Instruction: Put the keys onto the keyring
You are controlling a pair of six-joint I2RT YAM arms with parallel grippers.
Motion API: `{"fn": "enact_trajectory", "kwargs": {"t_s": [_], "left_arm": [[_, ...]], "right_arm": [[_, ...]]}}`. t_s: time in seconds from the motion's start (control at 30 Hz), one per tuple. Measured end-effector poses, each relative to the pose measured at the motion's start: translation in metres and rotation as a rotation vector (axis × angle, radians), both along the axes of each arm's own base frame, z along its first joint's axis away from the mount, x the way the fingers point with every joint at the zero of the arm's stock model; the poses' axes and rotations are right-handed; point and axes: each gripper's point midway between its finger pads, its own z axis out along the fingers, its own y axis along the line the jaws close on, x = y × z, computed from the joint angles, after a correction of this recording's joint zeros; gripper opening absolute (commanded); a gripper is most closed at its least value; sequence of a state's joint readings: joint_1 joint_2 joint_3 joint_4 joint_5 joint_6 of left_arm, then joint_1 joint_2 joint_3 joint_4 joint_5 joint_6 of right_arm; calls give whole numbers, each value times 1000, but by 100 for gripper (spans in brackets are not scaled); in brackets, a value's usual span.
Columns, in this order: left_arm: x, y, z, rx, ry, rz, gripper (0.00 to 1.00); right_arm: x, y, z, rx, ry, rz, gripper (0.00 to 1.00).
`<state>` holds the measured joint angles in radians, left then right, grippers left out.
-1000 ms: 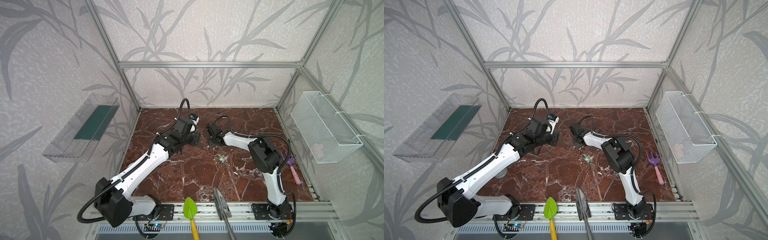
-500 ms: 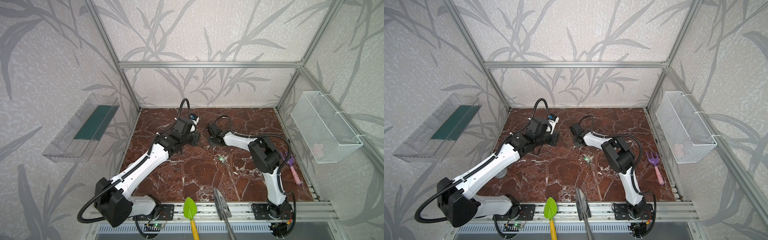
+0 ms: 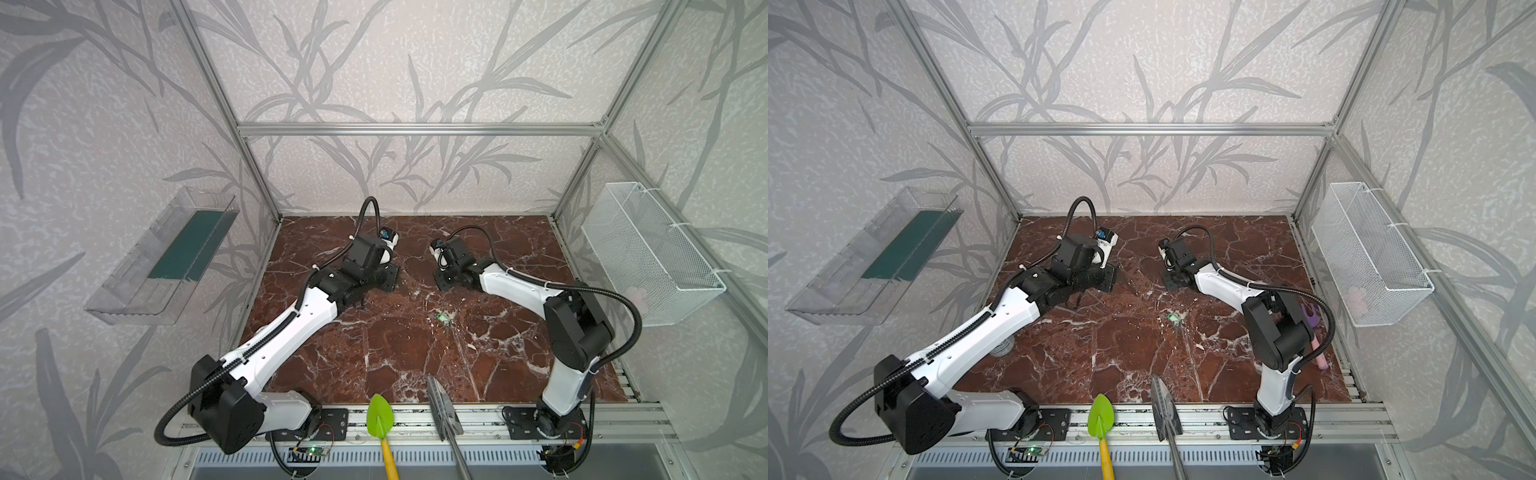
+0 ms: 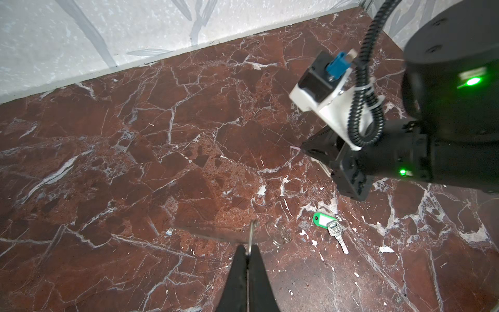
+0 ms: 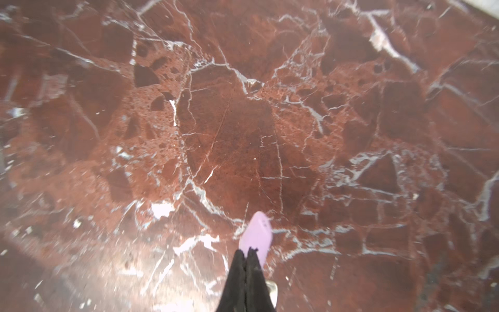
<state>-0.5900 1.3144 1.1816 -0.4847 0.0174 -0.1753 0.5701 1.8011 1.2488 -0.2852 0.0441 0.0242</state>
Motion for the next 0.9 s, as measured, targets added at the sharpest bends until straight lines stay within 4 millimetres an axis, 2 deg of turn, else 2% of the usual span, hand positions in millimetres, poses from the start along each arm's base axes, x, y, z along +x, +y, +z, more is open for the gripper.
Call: {"fn": "enact_trajectory", "kwargs": {"t_s": [0.1,0.23,0.3,0.4,0.67,0.77,0.9], "left_arm": [[0,-1,-1,-3,2,-5,0],[-1,-2,-2,-5,4,-8,0],[-1,-2,-2,-5,5,-9,0],[-1,-2,-3,-4,5,-9,0],[-1,-1,-3,0,4,-11,0],[-1,-1,-3,3,4,-13,0],[-1,-1,-3,4,3,-14,0]], "right_arm": [[-16,7,-2,35,29,85,0],[-40,12,-21,67,106,159,0],[-44,14,-24,77,128,174,0],[-44,18,-30,98,155,189,0],[-33,19,-59,86,209,157,0],[-26,19,-65,73,203,136,9],[-17,18,-69,60,182,116,17]]}}
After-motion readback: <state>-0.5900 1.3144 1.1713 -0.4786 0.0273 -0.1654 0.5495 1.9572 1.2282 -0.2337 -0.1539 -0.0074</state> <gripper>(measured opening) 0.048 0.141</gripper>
